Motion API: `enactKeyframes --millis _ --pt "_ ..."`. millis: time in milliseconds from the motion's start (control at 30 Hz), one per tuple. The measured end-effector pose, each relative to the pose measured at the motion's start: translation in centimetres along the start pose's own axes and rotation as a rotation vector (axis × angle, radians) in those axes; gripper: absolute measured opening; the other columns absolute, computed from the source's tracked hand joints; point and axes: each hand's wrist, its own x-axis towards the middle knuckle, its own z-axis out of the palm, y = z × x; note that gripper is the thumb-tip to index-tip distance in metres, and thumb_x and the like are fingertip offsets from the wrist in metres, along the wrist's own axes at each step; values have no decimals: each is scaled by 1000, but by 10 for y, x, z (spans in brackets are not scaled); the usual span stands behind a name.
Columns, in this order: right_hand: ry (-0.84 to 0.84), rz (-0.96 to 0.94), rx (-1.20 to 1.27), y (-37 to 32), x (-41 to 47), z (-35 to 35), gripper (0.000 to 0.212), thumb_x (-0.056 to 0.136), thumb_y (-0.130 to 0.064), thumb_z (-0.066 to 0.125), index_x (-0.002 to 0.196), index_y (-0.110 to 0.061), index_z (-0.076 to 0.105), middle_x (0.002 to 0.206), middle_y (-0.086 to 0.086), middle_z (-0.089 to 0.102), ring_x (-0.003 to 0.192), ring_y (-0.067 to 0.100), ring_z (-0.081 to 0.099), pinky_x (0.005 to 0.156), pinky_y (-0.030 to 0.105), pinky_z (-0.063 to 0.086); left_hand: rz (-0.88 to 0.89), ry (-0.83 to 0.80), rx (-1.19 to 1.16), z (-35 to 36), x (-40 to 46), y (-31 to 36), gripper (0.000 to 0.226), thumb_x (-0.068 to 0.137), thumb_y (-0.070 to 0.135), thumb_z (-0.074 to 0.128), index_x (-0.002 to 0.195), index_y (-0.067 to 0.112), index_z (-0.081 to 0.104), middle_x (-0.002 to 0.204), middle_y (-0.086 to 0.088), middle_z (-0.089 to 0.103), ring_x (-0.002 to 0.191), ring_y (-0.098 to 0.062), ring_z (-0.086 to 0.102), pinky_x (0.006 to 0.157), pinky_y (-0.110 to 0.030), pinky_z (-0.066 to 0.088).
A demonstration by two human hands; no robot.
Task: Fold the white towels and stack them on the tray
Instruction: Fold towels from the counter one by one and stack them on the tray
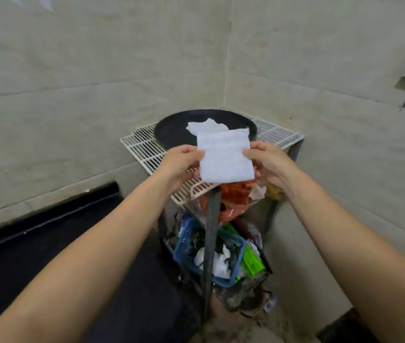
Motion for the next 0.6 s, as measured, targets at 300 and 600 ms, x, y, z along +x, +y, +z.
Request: enactKeyframes --millis 300,600 --pt "-132 -72 -332 -37 222 -2 8 87 -13 63 95 -14 65 105 8 68 97 23 64 89 40 53 -60 294 1 15 170 20 11 89 5 58 98 12 58 97 -9 63 86 -21 63 68 -33 56" --pt "-366 -106 -540 -21 339 12 13 87 -8 60 91 1 67 90 19 65 81 20 55 67 29 41 -158 527 83 20 250 3 14 87 -2 58 91 8 49 74 -8 54 60 -16 55 44 -25 53"
